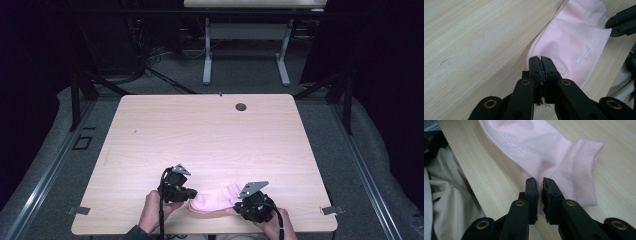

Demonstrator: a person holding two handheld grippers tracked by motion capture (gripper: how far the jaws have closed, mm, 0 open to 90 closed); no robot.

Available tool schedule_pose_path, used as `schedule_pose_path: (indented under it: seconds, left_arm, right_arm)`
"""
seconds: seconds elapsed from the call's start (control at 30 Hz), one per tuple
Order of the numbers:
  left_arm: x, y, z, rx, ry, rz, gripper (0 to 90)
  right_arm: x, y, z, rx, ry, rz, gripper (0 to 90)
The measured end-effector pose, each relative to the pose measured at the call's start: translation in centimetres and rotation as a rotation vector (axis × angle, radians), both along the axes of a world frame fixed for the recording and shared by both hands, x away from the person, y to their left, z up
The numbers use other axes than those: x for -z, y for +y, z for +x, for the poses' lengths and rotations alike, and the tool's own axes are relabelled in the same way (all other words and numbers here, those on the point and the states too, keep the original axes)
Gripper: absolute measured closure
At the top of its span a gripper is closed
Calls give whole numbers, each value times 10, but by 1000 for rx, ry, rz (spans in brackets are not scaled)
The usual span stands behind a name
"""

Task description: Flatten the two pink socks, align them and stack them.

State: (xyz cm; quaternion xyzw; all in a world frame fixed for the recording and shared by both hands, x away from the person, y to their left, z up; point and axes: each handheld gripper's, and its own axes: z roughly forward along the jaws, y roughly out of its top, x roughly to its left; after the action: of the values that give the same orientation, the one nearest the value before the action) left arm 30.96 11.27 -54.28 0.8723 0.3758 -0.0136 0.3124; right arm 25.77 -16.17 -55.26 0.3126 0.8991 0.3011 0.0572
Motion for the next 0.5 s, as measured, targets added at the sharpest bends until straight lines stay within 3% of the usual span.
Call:
schedule_pose_path:
  seconds: [0.03, 0.1, 0.13, 0.2, 0.23, 0.27, 0.33, 0.37, 0.4, 0.47, 0.5]
  left_arm:
    - [0, 0, 0, 1, -2, 3, 855]
    - [-1, 0, -2, -2, -20, 8, 764]
    - [-1, 0, -2, -2, -20, 8, 692]
    - [-2, 0, -4, -16, -37, 11, 642]
    - [-4, 0, -5, -22, -54, 20, 589]
    - [-5, 0, -7, -40, -72, 35, 494]
    - [-5, 1, -8, -57, -81, 41, 418]
    - [-5, 2, -8, -59, -89, 48, 418]
    - [-4, 3, -8, -71, -91, 43, 342]
    - [-3, 7, -8, -86, -99, 49, 270]
    - [-3, 9, -8, -94, -107, 52, 238]
  right_arm:
    - [1, -2, 2, -7, 31, 20, 749]
    - [1, -7, 4, 8, 52, 49, 681]
    - [0, -10, 5, 13, 54, 74, 644]
    - [-2, -14, 6, 17, 58, 101, 623]
    - [-4, -17, 6, 27, 53, 120, 600]
    - [-7, -23, 8, 73, 31, 133, 540]
    - [-7, -25, 12, 124, 15, 117, 477]
    - [-7, -25, 12, 124, 15, 117, 477]
    - [-6, -27, 16, 162, -2, 113, 415]
    - [-5, -28, 18, 178, -6, 114, 384]
    - [-4, -30, 22, 200, -21, 120, 328]
